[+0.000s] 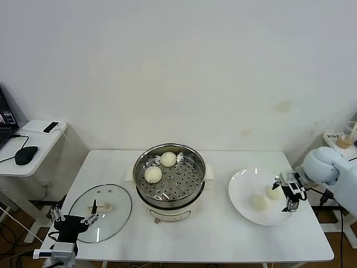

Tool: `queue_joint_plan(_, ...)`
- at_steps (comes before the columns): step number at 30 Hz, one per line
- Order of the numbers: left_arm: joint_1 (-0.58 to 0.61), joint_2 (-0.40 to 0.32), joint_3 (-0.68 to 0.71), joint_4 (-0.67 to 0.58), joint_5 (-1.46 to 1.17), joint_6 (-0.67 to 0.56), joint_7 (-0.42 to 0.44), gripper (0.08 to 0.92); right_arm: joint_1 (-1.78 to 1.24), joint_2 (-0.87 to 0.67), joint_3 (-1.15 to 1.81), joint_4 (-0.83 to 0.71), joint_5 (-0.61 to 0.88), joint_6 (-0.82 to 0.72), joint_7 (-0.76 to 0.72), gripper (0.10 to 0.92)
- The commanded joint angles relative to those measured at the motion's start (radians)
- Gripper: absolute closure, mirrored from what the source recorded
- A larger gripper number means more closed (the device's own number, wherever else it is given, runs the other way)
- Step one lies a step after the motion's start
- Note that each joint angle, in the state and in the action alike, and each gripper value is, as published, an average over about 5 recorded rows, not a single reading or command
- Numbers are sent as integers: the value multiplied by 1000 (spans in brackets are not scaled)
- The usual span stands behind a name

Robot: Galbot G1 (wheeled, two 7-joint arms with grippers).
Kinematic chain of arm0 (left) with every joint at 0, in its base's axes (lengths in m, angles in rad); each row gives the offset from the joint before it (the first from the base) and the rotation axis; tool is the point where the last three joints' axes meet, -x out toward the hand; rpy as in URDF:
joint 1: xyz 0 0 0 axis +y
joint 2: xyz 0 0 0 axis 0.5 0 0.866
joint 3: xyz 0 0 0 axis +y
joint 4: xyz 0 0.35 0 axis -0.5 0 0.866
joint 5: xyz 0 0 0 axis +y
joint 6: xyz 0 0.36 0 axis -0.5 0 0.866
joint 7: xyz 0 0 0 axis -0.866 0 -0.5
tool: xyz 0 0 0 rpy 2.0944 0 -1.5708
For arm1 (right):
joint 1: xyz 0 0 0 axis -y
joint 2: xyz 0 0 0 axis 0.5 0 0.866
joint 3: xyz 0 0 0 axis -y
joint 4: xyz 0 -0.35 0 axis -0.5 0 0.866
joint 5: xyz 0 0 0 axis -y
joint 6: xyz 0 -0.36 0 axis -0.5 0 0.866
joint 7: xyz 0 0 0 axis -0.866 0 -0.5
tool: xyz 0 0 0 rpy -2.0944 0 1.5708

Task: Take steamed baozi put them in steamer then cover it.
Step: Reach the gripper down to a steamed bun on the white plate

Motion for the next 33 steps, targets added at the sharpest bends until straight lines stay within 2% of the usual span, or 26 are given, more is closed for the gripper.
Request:
queue_joint_plan(1,3,-6,2,1,7,2,1,177,-153,80,93,-103,-88,27,39,203)
queue_joint_plan(12,7,-14,-15,7,8,1,1,177,-65,232,40,-212,-85,22,86,203)
queue_joint_plan(24,6,-19,-14,13,9,0,0,177,-48,264,18,-235,-105,-26,90,205)
queue_joint_plan(33,5,-19,-14,14,8,-1,0,177,-55,265,17,-245,-123,-40,87,302)
